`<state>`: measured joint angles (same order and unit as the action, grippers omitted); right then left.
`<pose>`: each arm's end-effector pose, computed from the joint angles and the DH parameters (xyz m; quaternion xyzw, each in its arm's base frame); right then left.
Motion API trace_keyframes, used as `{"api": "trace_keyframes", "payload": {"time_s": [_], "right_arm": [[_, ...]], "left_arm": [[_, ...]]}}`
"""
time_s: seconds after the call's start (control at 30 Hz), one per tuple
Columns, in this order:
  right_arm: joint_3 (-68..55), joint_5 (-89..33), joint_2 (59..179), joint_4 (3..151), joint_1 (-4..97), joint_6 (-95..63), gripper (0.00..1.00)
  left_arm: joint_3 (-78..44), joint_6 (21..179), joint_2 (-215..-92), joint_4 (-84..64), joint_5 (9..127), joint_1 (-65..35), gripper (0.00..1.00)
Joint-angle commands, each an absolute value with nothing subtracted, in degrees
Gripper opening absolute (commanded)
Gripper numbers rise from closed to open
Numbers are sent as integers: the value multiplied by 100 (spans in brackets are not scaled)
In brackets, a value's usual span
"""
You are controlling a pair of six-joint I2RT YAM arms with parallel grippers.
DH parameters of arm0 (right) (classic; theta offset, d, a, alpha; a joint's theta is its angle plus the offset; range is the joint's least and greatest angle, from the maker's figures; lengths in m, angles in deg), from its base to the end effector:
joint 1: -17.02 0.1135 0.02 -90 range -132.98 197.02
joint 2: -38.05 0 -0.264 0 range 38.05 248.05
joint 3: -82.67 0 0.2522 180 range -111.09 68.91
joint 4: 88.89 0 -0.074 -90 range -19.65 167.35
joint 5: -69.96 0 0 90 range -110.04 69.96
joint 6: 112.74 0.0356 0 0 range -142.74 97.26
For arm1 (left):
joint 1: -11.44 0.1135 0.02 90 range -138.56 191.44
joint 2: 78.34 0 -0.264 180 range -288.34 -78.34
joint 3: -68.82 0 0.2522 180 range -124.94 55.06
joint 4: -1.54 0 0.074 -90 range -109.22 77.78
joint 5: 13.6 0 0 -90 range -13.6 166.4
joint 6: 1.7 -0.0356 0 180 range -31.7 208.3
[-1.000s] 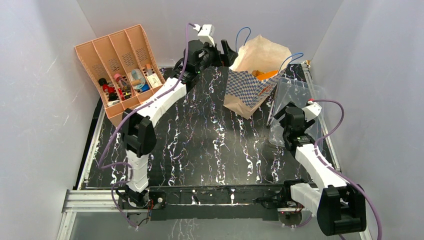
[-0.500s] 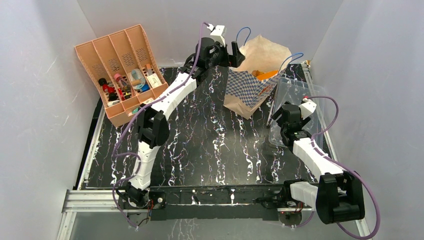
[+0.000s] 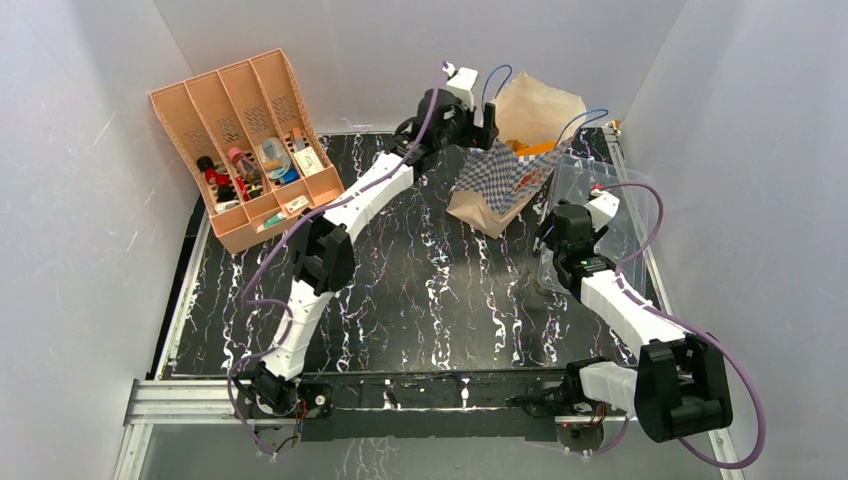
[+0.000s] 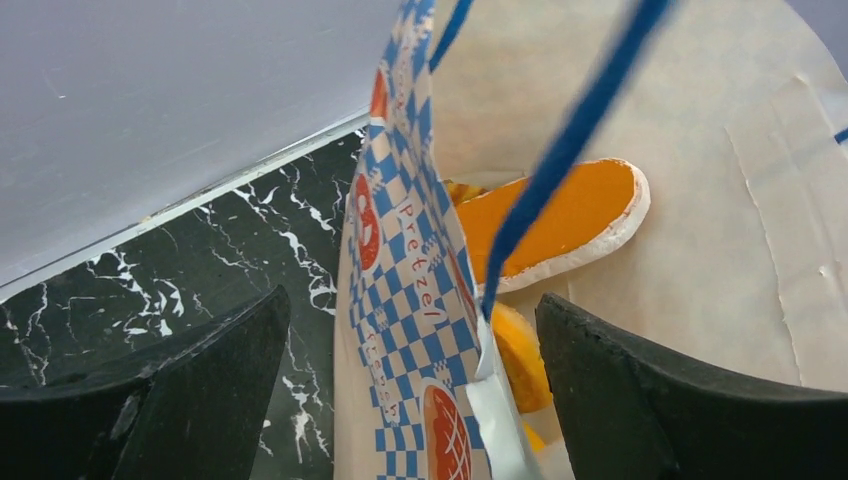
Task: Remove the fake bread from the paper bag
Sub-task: Adjust the paper bag at the center of the board.
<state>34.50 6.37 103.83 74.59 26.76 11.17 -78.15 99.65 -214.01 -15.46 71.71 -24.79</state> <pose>0.2389 0.0249 0.2186 0.2847 0.8187 -0.0178 0.4984 0.4541 -0.3363 0.3365 0.1864 0.7175 -0.2982 0.6013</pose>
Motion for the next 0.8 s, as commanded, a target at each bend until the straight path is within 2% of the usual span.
{"api": "trace_keyframes", "payload": {"time_s": [0.0,0.03,0.1,0.13,0.17,0.5,0.77], "right_arm": [[3208,960,10451,7806,3010,873,60],[3193,1011,10464,7818,3086,818,59],[3163,1079,10488,7825,3220,734,58],[3151,1084,10503,7823,3268,714,57],[3146,1070,10514,7830,3308,688,56],[2861,791,11152,7939,3398,614,46],[2399,885,12134,7805,3407,648,43]], "left_arm": [[-8093,9284,-21538,-1653,7736,-2773,85],[-8135,9253,-21578,-1679,7764,-2776,75],[-8050,9243,-21589,-1637,7902,-2776,35],[-7919,9243,-21547,-1551,8067,-2776,10],[-7747,9264,-21475,-1445,8247,-2777,0],[-6177,8864,-20429,-617,9281,-2749,0],[-5340,8979,-19744,-321,9200,-2397,0]]}}
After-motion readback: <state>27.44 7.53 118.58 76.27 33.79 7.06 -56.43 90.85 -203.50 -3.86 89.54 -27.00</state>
